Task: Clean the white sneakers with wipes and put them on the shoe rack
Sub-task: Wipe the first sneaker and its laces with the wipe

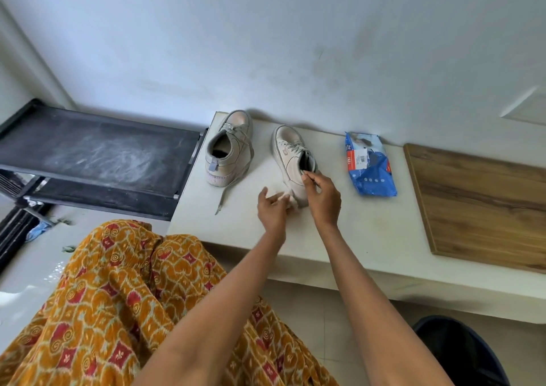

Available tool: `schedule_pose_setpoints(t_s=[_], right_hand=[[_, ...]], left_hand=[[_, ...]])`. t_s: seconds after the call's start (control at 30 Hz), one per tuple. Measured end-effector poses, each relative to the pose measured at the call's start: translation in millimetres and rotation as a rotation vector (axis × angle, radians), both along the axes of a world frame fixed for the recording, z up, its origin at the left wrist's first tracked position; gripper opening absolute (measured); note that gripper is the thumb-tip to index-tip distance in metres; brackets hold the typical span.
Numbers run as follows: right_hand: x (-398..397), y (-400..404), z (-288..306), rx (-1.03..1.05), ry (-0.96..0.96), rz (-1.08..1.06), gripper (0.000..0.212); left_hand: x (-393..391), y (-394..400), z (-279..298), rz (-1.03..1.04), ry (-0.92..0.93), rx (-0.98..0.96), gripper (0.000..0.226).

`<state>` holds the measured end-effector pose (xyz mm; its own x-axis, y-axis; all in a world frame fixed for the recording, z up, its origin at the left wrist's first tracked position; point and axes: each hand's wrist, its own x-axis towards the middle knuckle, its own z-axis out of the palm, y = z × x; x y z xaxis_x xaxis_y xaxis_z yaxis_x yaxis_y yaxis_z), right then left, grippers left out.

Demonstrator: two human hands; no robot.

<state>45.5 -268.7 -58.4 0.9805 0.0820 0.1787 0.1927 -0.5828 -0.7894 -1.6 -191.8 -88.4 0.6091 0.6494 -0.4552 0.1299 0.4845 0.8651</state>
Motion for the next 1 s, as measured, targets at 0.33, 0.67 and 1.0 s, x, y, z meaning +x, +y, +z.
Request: schedule_pose_setpoints(t_s=[0.33, 0.67, 1.0], right_hand=[[-1.4, 0.8, -1.4, 0.009, -0.025, 0.003, 0.028], [-0.5, 3.1, -1.1, -0.005, -0.042, -0.005, 0.026], [4.2, -1.9, -2.6, -0.062, -0.044, 0.04, 0.025]], left_hand=[[29.4, 22.2, 18.5, 0.039, 0.083, 0.161, 0.015], [25.1, 0.1, 28.0, -0.04, 0.034, 0.358, 0.02], [23.8, 24.7, 31.6, -0.102, 0.034, 0.63, 0.017]])
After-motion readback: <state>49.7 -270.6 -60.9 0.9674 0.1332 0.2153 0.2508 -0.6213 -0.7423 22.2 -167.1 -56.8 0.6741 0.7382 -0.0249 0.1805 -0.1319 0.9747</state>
